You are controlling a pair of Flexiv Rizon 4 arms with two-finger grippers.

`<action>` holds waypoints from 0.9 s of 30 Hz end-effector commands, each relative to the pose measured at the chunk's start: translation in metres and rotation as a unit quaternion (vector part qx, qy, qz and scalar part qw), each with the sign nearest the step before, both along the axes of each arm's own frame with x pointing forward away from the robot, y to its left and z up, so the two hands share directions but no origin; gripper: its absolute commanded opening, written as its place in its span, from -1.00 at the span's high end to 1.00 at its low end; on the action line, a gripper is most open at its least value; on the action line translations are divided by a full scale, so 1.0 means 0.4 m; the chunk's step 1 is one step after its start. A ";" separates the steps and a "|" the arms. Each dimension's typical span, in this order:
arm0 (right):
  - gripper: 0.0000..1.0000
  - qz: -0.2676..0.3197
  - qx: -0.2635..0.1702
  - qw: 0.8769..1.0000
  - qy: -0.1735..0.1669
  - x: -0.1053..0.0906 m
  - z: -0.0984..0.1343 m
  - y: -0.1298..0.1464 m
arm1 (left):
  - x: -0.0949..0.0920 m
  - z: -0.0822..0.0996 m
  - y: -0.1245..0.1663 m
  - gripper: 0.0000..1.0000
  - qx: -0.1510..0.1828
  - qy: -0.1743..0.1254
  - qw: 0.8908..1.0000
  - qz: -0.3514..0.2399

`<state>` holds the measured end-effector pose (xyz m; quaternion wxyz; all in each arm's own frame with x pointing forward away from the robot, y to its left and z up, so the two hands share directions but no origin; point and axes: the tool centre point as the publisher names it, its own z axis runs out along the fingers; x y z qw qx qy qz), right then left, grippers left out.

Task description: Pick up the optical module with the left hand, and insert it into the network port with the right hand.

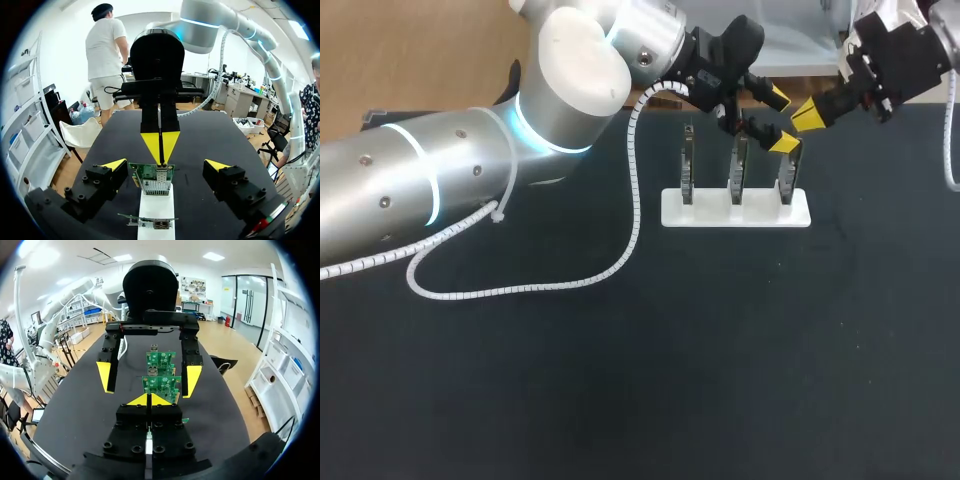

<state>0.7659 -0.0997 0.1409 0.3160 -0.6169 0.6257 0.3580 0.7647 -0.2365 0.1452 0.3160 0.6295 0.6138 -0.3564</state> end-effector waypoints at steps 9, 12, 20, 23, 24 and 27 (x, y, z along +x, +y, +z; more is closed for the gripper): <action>1.00 -0.010 0.021 1.000 -0.009 0.003 0.011 -0.004 | 0.005 0.001 -0.002 -1.00 0.002 0.001 1.000 -0.002; 1.00 -0.015 0.022 1.000 -0.015 0.004 0.020 -0.009 | 0.005 0.001 -0.002 -1.00 0.002 0.001 1.000 -0.002; 1.00 -0.020 0.030 0.999 -0.028 0.003 0.047 -0.024 | 0.005 0.001 -0.002 -1.00 0.002 0.001 1.000 -0.002; 1.00 -0.021 0.027 0.999 -0.033 0.001 0.053 -0.031 | 0.005 0.001 -0.002 -1.00 0.002 0.001 1.000 -0.002; 1.00 -0.022 0.026 0.999 -0.034 0.001 0.054 -0.034 | 0.005 0.001 -0.002 -1.00 0.002 0.001 1.000 -0.002; 1.00 -0.028 0.025 0.999 -0.038 -0.002 0.058 -0.042 | 0.005 0.004 -0.002 -1.00 0.003 0.000 1.000 -0.001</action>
